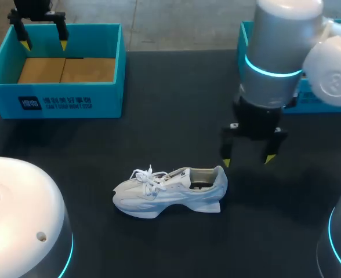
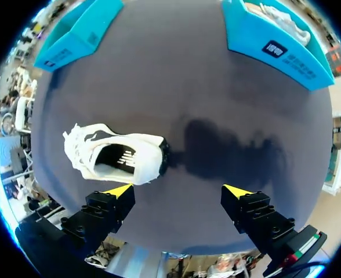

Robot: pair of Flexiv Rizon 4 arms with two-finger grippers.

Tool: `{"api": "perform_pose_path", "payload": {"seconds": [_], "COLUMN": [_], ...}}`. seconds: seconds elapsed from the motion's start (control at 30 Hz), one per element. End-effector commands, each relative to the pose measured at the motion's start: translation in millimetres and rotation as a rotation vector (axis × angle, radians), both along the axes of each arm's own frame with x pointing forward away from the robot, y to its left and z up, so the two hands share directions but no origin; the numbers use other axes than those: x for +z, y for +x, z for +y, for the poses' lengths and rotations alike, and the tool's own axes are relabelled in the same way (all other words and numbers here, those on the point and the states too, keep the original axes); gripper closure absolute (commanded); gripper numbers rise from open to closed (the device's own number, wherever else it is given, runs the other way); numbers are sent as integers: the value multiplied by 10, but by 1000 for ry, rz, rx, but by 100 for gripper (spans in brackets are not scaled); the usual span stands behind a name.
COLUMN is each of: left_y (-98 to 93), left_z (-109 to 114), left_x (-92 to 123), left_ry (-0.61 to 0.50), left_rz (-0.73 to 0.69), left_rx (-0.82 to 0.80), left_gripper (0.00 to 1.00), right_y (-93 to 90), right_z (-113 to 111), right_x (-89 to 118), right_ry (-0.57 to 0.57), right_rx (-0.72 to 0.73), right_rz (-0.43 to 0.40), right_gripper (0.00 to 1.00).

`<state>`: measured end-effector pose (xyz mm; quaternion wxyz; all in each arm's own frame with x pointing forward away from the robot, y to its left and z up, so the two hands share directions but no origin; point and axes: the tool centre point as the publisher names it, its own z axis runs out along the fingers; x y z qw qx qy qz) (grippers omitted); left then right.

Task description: Take the shoe out of the shoebox, open the shoe tongue, remove and reinsert the insole, then place the shoe into the shoebox

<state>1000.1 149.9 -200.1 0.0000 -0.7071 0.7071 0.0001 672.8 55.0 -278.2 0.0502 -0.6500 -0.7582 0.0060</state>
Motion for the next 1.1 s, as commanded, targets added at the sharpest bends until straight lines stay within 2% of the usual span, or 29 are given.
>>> {"api": "perform_pose_path", "payload": {"seconds": [0.03, 0.13, 0.33, 0.43, 1.0, 1.1], "left_y": [-1, -1, -1, -1, -1, -1], "left_z": [0, 0, 0, 0, 0, 0], "left_x": [0, 0, 0, 0, 0, 0], "left_ry": [0, 0, 0, 0, 0, 0], "left_rz": [0, 0, 0, 0, 0, 0], "left_rx": [0, 0, 0, 0, 0, 0], "left_gripper": [0, 0, 0, 0, 0, 0], "right_y": [-105, -98, -90, -46, -46, 23], "right_z": [-164, -192, -226, -250, -250, -255], "right_x": [78, 92, 138, 80, 80, 98], "right_ry": [66, 59, 144, 222, 222, 322], "right_rx": [92, 182, 418, 525, 525, 585], "right_rz": [-60, -81, -119, -122, -122, -170], "right_gripper": [0, 0, 0, 0, 0, 0]}}
